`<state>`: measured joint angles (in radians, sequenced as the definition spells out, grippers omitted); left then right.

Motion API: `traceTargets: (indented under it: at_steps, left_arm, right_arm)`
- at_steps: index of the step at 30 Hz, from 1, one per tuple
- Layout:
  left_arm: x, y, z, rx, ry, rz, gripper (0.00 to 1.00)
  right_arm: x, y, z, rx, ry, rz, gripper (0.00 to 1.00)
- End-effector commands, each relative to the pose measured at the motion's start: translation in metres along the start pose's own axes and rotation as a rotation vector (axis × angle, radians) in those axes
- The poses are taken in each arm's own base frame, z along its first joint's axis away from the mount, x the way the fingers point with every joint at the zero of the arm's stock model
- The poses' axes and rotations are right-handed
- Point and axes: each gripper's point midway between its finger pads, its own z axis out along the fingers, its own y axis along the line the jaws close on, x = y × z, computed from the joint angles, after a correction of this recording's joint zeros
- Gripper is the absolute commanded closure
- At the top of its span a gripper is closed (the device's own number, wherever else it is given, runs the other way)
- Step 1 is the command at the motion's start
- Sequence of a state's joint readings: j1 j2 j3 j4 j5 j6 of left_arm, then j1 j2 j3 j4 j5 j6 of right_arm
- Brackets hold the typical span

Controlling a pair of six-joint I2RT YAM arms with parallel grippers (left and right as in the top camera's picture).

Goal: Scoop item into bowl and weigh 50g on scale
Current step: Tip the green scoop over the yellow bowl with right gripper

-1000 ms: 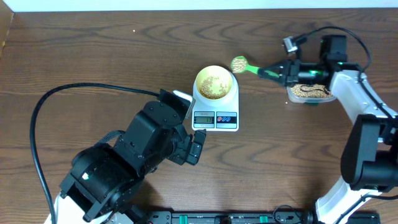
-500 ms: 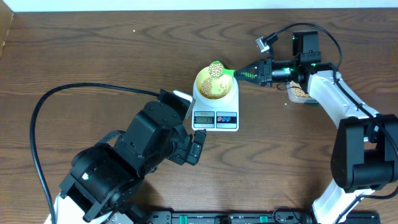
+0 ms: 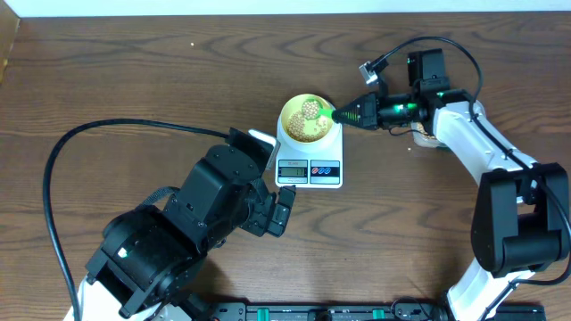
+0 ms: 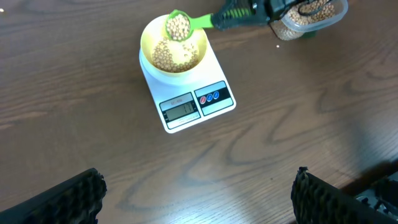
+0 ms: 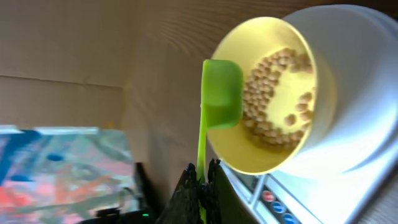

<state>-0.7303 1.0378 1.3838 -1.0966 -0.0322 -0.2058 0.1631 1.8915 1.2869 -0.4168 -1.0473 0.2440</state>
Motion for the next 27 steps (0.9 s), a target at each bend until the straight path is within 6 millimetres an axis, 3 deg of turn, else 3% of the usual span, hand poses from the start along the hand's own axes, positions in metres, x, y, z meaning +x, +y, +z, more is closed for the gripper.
traceTargets:
  at_steps: [1, 11, 18, 27]
  left_arm:
    - [-0.004, 0.000, -0.006, 0.004, -0.020, 0.011, 0.02]
    - [-0.004, 0.000, -0.006, 0.003, -0.020, 0.011, 0.02]
    - [-0.004, 0.000, -0.006, 0.003, -0.020, 0.011, 0.02]
    - [-0.004, 0.000, -0.006, 0.004, -0.020, 0.011, 0.02]
  right_arm:
    - [0.004, -0.015, 0.009, 0.101, 0.015, -0.107, 0.99]
    - [-0.002, -0.018, 0.011, 0.285, 0.071, -0.265, 0.99]
    - [-0.012, 0.001, 0.011, 0.433, 0.132, -0.419, 0.99]
    - [-0.010, 0.020, 0.015, 0.665, 0.252, -0.640, 0.99]
